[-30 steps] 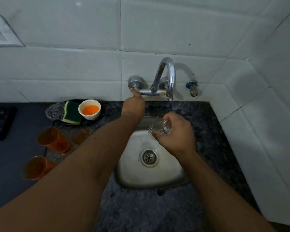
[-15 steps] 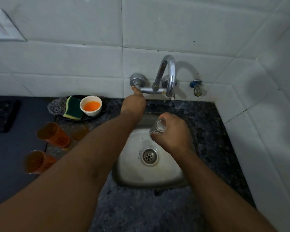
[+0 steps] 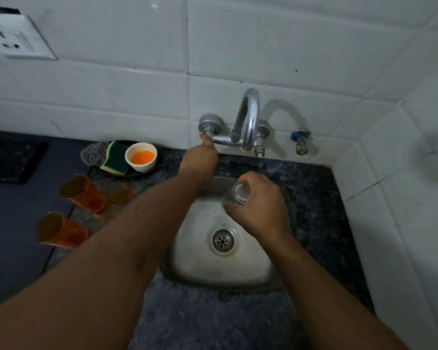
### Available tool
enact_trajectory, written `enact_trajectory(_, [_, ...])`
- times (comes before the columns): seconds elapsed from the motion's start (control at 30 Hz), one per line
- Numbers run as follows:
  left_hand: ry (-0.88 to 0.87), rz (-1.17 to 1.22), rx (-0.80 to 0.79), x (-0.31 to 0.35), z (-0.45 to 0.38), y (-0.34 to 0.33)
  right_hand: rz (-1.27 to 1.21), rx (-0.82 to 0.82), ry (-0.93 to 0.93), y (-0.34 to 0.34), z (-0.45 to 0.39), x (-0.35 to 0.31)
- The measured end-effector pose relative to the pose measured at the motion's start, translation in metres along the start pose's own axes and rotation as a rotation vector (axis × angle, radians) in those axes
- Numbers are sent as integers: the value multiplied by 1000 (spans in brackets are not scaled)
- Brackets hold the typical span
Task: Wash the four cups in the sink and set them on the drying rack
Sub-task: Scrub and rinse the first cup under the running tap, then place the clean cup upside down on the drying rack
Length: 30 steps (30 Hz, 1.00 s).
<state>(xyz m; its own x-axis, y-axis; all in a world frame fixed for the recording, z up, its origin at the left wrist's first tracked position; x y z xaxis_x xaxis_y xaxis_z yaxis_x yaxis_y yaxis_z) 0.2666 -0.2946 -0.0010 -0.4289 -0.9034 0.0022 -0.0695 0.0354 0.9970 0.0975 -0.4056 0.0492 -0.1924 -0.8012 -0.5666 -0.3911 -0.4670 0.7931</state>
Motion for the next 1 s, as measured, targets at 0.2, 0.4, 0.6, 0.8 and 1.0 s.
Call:
enact_trajectory(0.2, [84,65,-58,2,3,9,-117,25,30,12,3,6])
enact_trajectory(0.4, [170,407,14,-11,41,23,-242,-17,-83,14,2,2])
enact_trajectory(0.6, [229,448,157,-99,102,72,-693,-165,-253,-18,2,-59])
enact_trajectory(0.8, [552,379,249,-235,166,109,-982,-479,-312,-69,-1,-168])
enact_trajectory(1.0, [785,390,207,-345,224,92,-958,-697,-251,-148,-3,-279])
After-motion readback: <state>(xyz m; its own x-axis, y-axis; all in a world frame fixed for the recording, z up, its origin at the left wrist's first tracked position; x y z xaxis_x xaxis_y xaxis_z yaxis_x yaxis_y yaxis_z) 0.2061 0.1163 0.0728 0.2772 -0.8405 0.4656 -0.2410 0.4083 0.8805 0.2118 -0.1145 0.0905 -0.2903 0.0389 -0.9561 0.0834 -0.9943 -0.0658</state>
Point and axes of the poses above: each hand's wrist, its own z-axis away from the middle knuckle, its own y-axis out of the back of the hand, x = y × z, the point moved 2 cm from there along -z, towards the middle knuckle, and after that the axes turned 7 degrees about x, right-handed, at the moved point
